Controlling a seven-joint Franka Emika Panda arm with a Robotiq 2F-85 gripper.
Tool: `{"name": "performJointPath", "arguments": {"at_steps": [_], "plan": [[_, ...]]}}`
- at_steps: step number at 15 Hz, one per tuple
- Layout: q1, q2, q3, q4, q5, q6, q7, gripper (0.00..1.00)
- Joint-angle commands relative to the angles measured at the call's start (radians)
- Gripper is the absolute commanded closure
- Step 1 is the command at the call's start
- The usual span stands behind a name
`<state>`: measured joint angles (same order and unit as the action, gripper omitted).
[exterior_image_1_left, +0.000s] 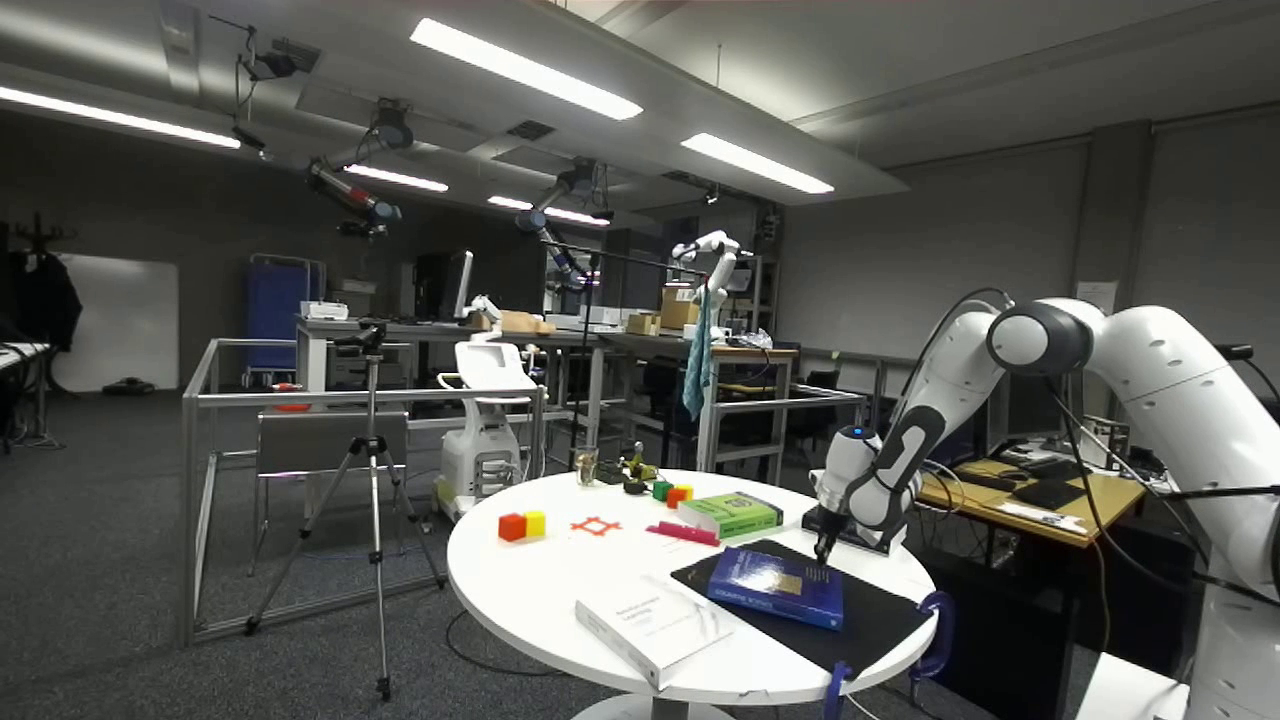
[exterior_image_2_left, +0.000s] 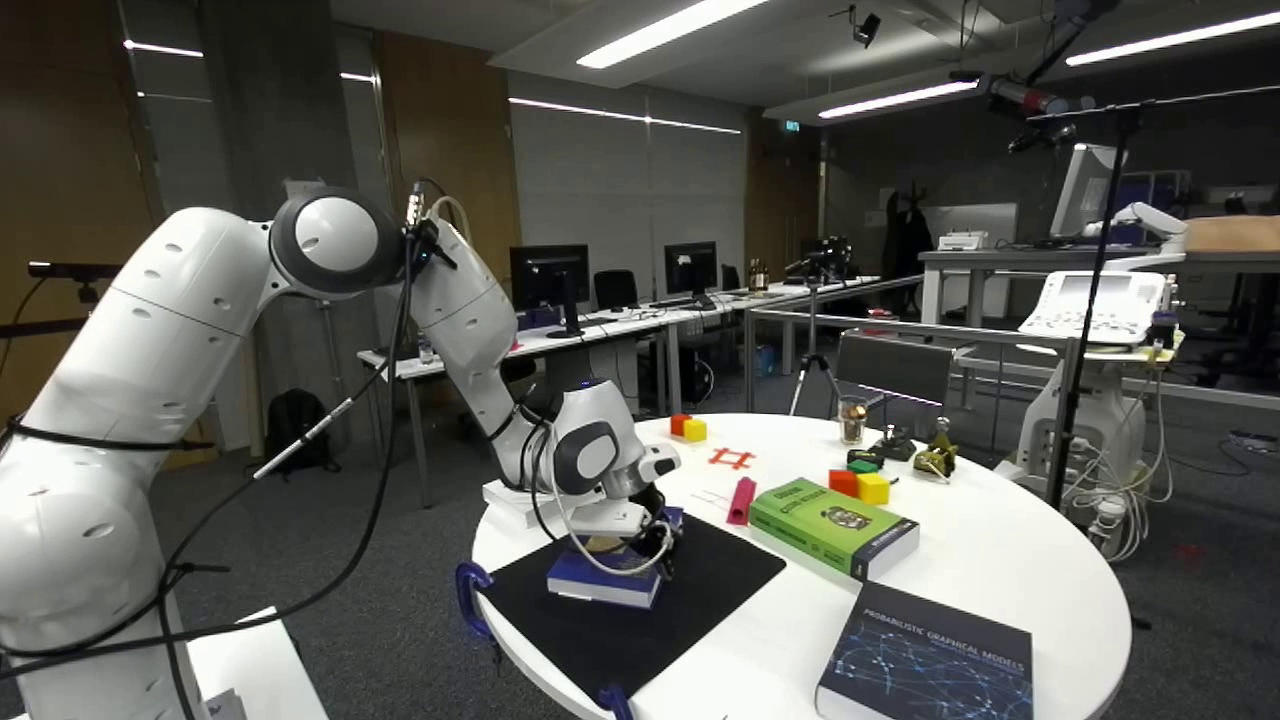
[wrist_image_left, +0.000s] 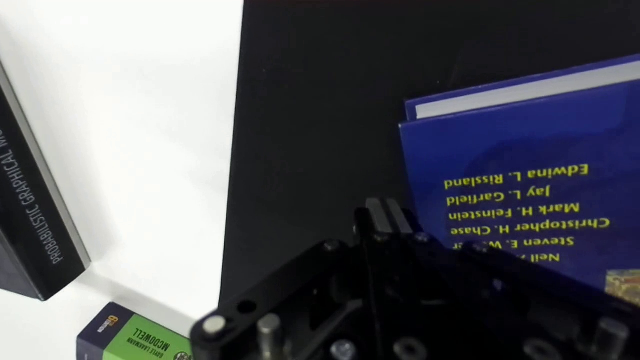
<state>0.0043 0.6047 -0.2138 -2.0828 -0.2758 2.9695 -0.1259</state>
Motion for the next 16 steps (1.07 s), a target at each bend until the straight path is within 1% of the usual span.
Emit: {"name": "performJointPath", "arguments": {"at_steps": [1, 3, 8, 16], "plan": [[0.011, 0.000, -0.007, -0.017, -0.013, 0.035, 0.003, 1.00], [0.010, -0.001, -0.003, -0.020, -0.017, 0.034, -0.007, 1.00], [-0.017, -0.015, 0.041, -0.027, -0.006, 0.049, -0.038, 1.00], [-0.086, -0.034, 0.139, -0.040, 0.011, 0.076, -0.100, 1.00]]}}
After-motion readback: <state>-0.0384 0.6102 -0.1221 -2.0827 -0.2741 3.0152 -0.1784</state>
